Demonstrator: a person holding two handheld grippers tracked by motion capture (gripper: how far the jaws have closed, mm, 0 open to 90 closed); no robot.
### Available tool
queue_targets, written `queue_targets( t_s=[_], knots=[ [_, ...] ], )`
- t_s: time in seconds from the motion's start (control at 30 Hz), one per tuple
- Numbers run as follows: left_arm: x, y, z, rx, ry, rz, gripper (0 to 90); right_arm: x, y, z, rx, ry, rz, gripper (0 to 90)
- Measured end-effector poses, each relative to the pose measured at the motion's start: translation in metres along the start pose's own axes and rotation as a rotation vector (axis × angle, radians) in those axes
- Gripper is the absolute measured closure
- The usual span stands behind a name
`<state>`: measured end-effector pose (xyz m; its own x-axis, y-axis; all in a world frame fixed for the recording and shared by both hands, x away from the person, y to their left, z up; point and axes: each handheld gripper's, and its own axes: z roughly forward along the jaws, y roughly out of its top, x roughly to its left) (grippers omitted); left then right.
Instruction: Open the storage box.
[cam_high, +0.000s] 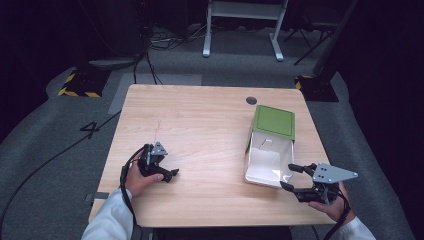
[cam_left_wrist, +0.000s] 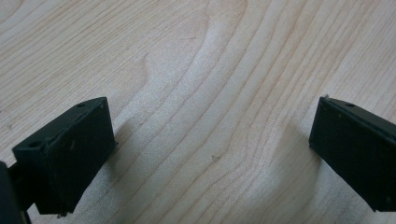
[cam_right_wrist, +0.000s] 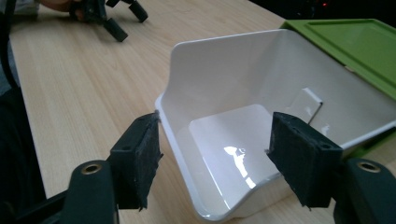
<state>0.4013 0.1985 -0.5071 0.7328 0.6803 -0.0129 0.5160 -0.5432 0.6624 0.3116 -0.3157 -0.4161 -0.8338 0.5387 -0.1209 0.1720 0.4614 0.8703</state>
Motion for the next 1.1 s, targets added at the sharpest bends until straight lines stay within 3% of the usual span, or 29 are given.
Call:
queue_targets(
  t_s=[0.37, 0.6, 0.73, 1.1],
  knots=[
    [0.000, 0.000, 0.000, -0.001, 0.004, 0.001, 0.2, -0.021, -0.015, -0.014, 0.010, -0.094, 0.044, 23.5],
    [0.000, 0.000, 0.000, 0.000, 0.004, 0.000, 0.2, -0.035, -0.037, -0.016, 0.068, -0.126, 0.074, 22.3],
    [0.000, 0.000, 0.000, 0.000, 0.003, 0.000, 0.2, -0.045, -0.055, -0.012, 0.139, -0.158, 0.094, 22.3],
    [0.000, 0.000, 0.000, 0.000, 0.003, 0.000, 0.2, -0.055, -0.080, -0.005, 0.196, -0.179, 0.146, 22.4]
  ],
)
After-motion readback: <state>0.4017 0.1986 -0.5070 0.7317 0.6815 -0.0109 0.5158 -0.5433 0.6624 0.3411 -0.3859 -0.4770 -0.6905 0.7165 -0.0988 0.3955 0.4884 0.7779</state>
